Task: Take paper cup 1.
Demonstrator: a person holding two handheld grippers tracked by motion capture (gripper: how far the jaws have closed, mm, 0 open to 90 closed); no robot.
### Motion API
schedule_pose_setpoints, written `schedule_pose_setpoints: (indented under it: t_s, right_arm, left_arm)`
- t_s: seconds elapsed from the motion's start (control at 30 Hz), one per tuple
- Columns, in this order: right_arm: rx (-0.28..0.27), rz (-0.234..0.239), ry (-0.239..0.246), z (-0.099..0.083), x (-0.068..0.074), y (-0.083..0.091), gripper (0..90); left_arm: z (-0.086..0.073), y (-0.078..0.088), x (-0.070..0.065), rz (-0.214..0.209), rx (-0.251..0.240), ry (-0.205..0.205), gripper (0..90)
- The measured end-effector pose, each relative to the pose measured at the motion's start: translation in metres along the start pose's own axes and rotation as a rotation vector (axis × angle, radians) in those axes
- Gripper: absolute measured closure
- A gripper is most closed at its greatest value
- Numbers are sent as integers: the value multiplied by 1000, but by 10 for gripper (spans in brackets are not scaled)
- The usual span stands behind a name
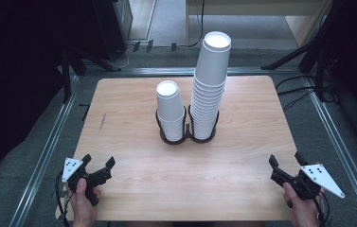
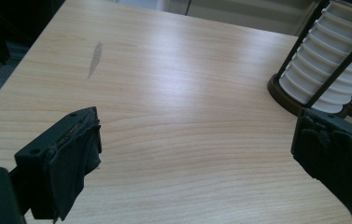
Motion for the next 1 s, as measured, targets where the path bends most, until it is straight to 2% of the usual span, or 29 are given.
schedule_pose_setpoints:
  t_s: [0.03,0.17,0.23,0.3,0.33,0.37,0.4,0.43,0.5,0.53,0.57,0.63,0.67,0.73,0.87,0.93,1.0]
  right_arm:
    - [-12,34,15,10,5,2,139]
    - [-20,66,27,24,11,3,134]
    - [-16,77,26,30,14,2,132]
    - [-18,86,31,37,17,1,132]
    - [-20,90,36,40,19,1,131]
    - [-19,88,41,44,22,1,132]
    - [-20,88,49,47,23,0,131]
    - [-20,89,47,51,25,-1,132]
    - [-21,95,36,59,28,-2,132]
    - [-27,102,29,62,29,-2,132]
    - [-36,108,23,66,30,-2,132]
    - [-46,116,21,73,33,-3,132]
    - [-46,116,21,73,33,-3,132]
    - [-59,126,15,83,36,-5,132]
    - [-86,138,32,96,43,-5,131]
    - [-92,142,28,99,45,-6,132]
    - [-107,166,17,109,51,-7,131]
  left_arm:
    - [3,0,-6,-10,-26,-13,17]
    - [8,-2,-20,-27,-91,-49,17]
    - [9,-6,-25,-19,-99,-52,16]
    - [9,-8,-28,-13,-101,-53,17]
    - [8,-11,-34,-36,-64,-61,17]
    - [8,-13,-37,-53,-46,-60,17]
    - [8,-13,-37,-53,-46,-60,17]
    - [9,-15,-45,-67,-38,-66,17]
    - [10,-17,-54,-66,-39,-93,17]
    - [10,-17,-54,-66,-39,-93,16]
    - [13,-19,-63,-86,-39,-107,17]
    - [17,-20,-71,-103,-46,-114,17]
    - [17,-20,-71,-103,-46,-114,17]
    - [21,-22,-85,-136,-52,-131,16]
    - [23,-28,-105,-161,-55,-149,17]
    - [23,-29,-109,-164,-52,-155,17]
    - [24,-33,-121,-184,-50,-162,17]
Point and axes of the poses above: each handheld gripper's, and its own axes: y roughly backward along the jaws, z roughly out of its top, x roughly to its left, the point moved 2 cm from there along -y, roughly forward along the jaws, and after that the axes turned 9 degrees about y, right-handed, at the moved point
